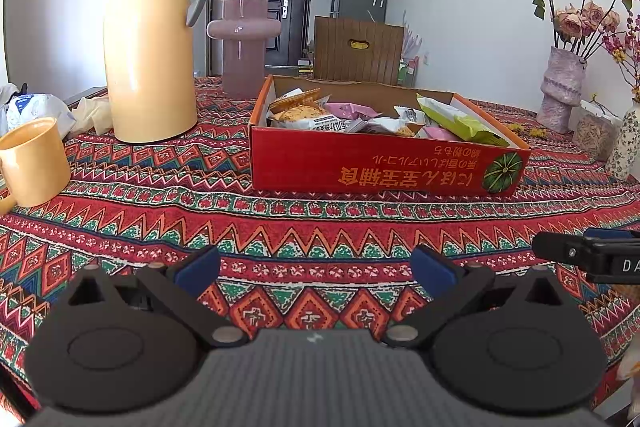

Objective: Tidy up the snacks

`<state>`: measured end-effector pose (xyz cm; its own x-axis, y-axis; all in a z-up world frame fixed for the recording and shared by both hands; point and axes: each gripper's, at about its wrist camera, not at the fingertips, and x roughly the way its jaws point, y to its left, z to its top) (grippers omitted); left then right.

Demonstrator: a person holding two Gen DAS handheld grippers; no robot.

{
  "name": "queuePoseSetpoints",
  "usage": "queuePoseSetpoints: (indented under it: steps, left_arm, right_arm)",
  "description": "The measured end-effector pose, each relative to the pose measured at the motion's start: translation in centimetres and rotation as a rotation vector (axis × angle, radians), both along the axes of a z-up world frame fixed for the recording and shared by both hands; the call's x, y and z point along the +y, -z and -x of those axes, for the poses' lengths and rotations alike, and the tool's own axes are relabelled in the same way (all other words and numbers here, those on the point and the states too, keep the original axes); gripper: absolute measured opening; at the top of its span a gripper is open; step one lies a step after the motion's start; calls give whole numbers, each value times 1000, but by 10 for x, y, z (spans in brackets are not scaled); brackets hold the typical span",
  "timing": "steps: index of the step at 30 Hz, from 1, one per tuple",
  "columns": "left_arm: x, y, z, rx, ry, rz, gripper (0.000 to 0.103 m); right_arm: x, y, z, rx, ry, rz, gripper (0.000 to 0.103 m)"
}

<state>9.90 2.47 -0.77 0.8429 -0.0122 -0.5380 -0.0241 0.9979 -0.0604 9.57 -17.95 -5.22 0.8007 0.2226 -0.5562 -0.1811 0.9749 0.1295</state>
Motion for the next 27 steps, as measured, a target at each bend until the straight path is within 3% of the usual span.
queuePoseSetpoints:
  steps: [27]
  left_arm:
    - [-3, -2, 2, -9, 8, 3, 103]
  right_arm:
    - [0, 0, 1, 0, 0, 1, 103]
